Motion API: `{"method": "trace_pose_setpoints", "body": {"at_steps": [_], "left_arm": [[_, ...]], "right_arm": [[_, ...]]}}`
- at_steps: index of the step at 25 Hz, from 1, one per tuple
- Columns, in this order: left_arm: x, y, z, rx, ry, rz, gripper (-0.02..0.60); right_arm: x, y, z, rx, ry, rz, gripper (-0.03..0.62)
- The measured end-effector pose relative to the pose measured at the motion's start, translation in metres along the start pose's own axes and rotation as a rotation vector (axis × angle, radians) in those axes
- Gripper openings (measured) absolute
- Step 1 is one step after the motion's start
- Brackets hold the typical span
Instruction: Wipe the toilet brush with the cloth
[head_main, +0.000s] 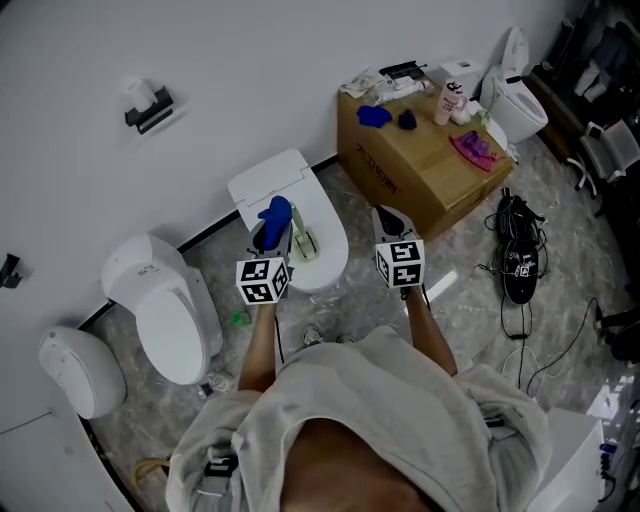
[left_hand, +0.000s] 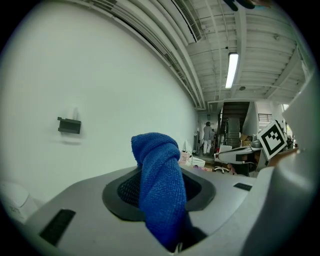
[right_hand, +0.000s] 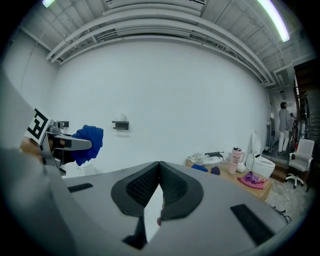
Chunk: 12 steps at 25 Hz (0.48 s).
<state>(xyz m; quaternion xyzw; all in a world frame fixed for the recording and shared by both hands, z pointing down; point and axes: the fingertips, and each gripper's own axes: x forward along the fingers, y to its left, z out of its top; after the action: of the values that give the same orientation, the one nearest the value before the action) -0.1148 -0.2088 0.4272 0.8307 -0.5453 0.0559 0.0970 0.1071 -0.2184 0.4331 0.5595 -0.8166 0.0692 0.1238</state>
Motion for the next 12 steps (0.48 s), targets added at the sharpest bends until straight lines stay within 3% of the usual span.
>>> {"method": "trace_pose_setpoints", "body": {"at_steps": [12], "left_arm": [[0.0, 0.0052, -0.0035, -0.007, 0.002, 0.005, 0.161]], "right_arm": [[0.0061, 0.0051, -0.0011, 0.013, 0.008, 0.008, 0.031]]}}
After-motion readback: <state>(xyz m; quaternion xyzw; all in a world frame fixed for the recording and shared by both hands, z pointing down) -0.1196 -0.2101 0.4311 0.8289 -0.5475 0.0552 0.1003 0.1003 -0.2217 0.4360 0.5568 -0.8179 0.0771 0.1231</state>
